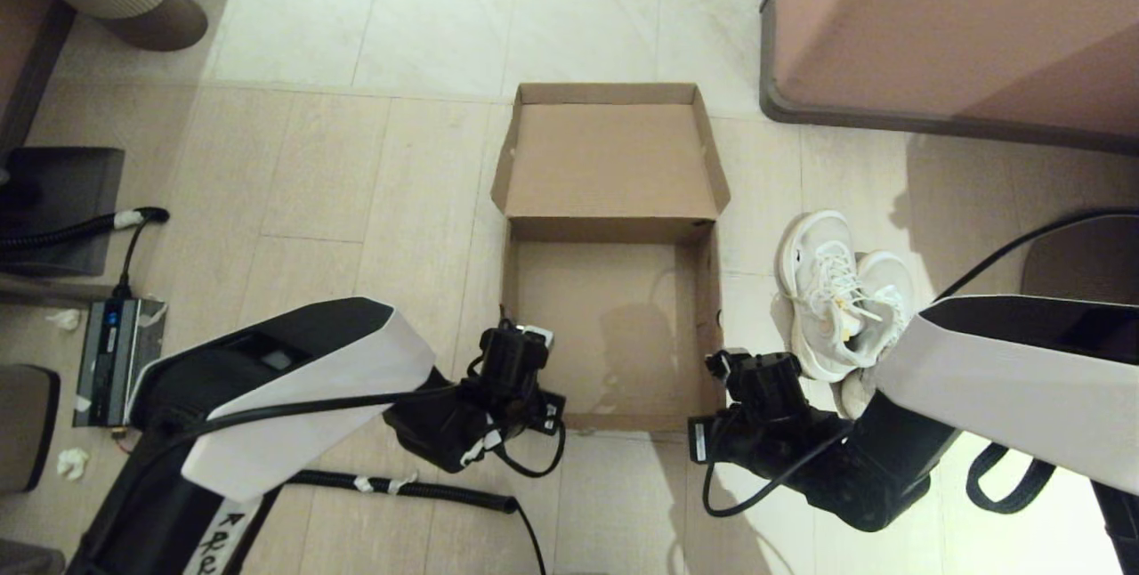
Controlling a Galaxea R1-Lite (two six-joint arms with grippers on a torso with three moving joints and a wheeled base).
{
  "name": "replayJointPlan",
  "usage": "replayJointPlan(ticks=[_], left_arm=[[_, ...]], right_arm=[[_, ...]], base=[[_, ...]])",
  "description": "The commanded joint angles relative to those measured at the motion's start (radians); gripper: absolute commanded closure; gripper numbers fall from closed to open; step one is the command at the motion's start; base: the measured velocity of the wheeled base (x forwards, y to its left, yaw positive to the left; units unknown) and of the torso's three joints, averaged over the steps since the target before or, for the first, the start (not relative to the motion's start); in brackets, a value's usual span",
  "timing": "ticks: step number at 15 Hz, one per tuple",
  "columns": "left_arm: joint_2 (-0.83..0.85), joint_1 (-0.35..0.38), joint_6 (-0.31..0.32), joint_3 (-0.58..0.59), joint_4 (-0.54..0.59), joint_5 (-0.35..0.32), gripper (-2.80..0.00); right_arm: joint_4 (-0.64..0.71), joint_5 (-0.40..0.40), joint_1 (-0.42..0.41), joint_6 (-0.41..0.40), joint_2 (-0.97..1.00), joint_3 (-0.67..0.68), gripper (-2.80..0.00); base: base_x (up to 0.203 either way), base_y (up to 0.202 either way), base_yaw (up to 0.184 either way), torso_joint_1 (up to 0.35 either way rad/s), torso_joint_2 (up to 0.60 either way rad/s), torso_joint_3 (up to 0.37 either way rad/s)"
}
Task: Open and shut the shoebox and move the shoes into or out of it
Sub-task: Open the shoe box
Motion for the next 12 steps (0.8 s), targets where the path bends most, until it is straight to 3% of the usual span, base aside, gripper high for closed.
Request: replayJointPlan(ticks=[1, 12], left_arm=[[-0.013, -0.006, 0.000, 0.020, -0.015, 0.002, 0.00], [-0.040, -0.042, -0.005, 0.191, -0.068, 0.031, 0.00]], right_arm=[[-0.051, -0.009, 0.010, 0.001, -0.017, 0.037, 0.00], [-0.123, -0.030, 0.010, 0.002, 0.015, 0.145, 0.00]], base=[[0.000, 0.000, 0.000, 0.000, 0.00, 0.000], [0.000, 0.000, 0.000, 0.000, 0.00, 0.000]])
